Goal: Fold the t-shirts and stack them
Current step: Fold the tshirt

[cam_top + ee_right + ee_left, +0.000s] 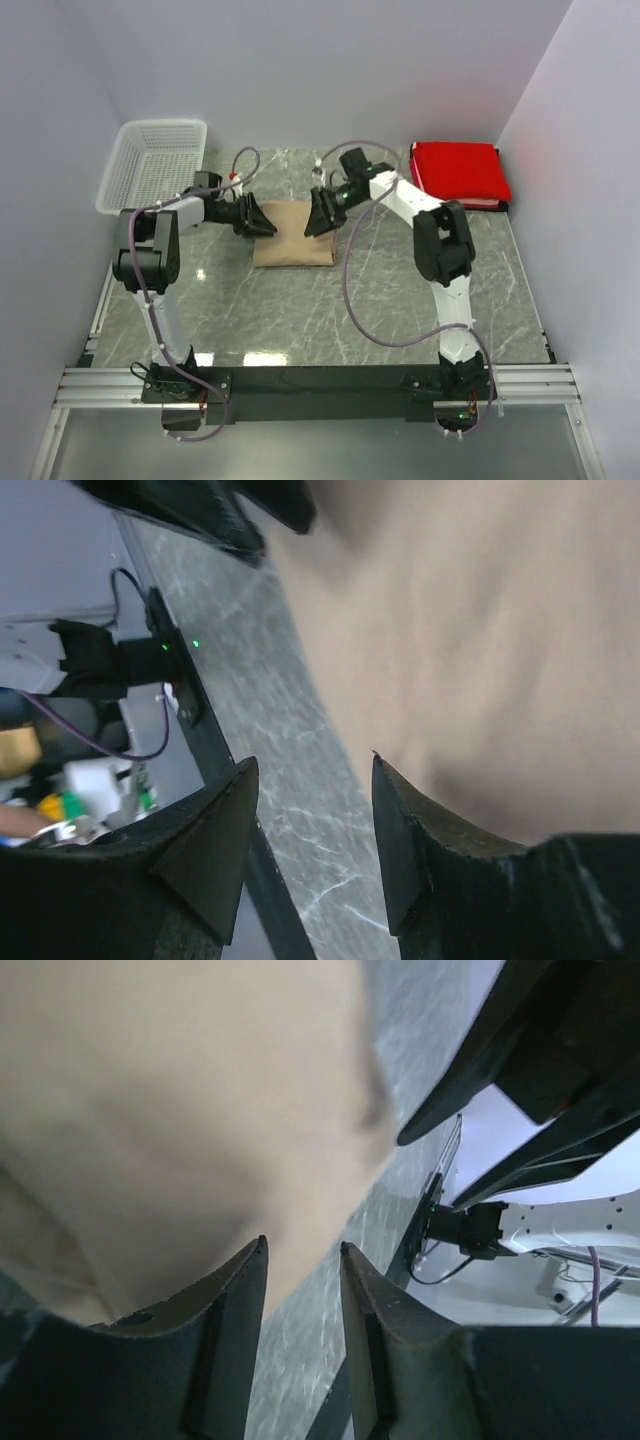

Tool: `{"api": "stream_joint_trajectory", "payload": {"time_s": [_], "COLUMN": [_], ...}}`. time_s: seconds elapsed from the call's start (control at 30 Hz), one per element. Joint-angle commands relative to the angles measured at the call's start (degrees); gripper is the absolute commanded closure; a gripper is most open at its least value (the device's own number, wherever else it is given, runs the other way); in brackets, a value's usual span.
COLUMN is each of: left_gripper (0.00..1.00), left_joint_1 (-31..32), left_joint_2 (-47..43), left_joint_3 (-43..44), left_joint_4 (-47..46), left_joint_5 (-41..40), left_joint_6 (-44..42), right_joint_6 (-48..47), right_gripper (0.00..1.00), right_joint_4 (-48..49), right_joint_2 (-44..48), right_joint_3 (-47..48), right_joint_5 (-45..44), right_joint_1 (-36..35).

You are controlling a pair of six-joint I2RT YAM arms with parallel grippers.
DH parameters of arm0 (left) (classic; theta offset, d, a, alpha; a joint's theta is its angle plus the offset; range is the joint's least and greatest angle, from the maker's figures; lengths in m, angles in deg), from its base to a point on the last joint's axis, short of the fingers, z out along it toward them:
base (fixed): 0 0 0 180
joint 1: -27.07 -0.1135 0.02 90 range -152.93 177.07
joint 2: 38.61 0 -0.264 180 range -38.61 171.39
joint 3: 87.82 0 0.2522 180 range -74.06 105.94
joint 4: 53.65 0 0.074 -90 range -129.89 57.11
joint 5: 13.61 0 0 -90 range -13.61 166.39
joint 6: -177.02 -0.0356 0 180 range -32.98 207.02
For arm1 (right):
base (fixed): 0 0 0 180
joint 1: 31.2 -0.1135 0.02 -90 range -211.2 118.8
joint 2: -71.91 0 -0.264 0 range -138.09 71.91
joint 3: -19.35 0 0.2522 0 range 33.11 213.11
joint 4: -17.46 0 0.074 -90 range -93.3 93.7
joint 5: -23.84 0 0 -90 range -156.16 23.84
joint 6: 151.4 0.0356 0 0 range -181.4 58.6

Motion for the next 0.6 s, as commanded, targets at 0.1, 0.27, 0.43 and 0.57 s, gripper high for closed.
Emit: {"api": "stream_joint_trajectory", "payload": {"time_s": [0.1, 0.27, 0.43, 0.57], "left_gripper": [0.6, 0.61, 0.61, 0.62], "left_joint_1": [-0.68, -1.47, -1.47, -0.16], "left_joint_2": [6.29, 7.89, 1.05, -5.02], "left_joint_3": [-3.8, 1.2, 3.23, 0.17], "left_joint_4": [0.61, 4.37, 13.77, 16.35], "left_joint_5": [-6.09, -5.68, 2.32, 6.2], "left_joint_6": [-1.22, -8.32, -18.09, -19.87], "right_joint_6": [1.76, -3.85, -8.61, -7.56], "right_gripper": [0.44, 0.46, 0.5, 0.52], "right_joint_4": [0.29, -3.91, -7.96, -3.94], "right_joint_2": [-6.72, -7.34, 0.19, 7.16], "right_joint_3": [-5.12, -1.88, -1.16, -6.43], "right_joint_5": [-5.16, -9.85, -3.72, 0.78], "right_joint_1": [1.44, 4.16, 3.73, 0.66]}}
